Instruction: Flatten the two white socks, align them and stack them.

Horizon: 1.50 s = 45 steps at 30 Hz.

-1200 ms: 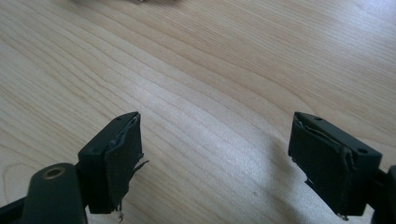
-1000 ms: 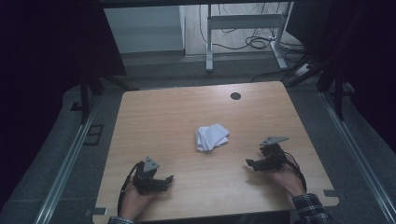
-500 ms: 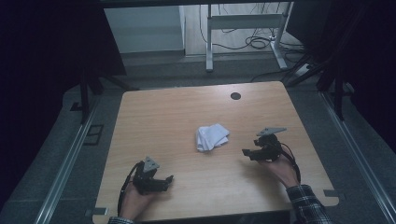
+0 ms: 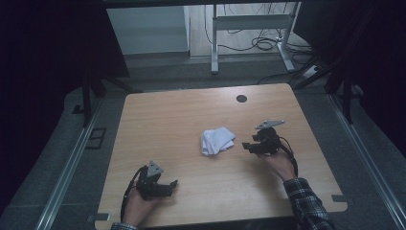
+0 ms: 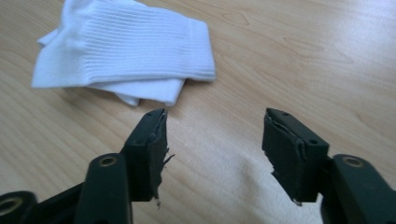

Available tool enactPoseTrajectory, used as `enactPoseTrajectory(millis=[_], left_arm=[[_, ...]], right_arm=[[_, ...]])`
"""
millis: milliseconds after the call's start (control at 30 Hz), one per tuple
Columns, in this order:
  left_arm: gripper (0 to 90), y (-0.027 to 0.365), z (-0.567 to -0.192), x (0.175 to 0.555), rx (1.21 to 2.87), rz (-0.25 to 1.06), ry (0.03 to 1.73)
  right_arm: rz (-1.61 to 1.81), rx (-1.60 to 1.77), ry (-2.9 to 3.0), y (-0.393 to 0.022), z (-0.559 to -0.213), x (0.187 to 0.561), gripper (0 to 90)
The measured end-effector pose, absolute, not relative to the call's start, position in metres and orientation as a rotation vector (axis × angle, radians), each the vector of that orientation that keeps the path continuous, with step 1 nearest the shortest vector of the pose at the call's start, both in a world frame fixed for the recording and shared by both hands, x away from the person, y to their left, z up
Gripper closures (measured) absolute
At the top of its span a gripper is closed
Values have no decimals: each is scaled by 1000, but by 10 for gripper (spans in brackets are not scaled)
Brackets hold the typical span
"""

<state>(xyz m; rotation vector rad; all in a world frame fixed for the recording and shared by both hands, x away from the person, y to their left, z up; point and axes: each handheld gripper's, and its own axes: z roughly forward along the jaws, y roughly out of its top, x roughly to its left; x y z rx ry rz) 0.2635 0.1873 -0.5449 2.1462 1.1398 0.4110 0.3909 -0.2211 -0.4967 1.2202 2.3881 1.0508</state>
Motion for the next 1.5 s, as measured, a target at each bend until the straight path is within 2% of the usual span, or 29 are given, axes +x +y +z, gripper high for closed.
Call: enactPoseTrajectory(millis=[67,167,300,633,867,1067,1500], left_arm=[[120,187,-545,263,2146,411,1140],[120,187,-545,263,2146,411,1140],[120,187,-545,264,2146,411,1140],[120,187,-545,264,2146,411,1140],[120,187,-545,263,2146,411,1140],[120,187,-545,263,2145,411,1140],[120,187,-545,263,2145,411,1140]], right_arm=[[1038,1215,2386,-219,-497,393,406],[1020,1194,2406,-211,-495,400,478],[1025,1182,2412,-203,-493,409,521],[997,1169,2418,-181,-494,429,560],[980,1162,2411,-168,-500,441,571],[944,1164,2415,-157,-512,449,540],[886,1189,2414,-161,-528,453,534]])
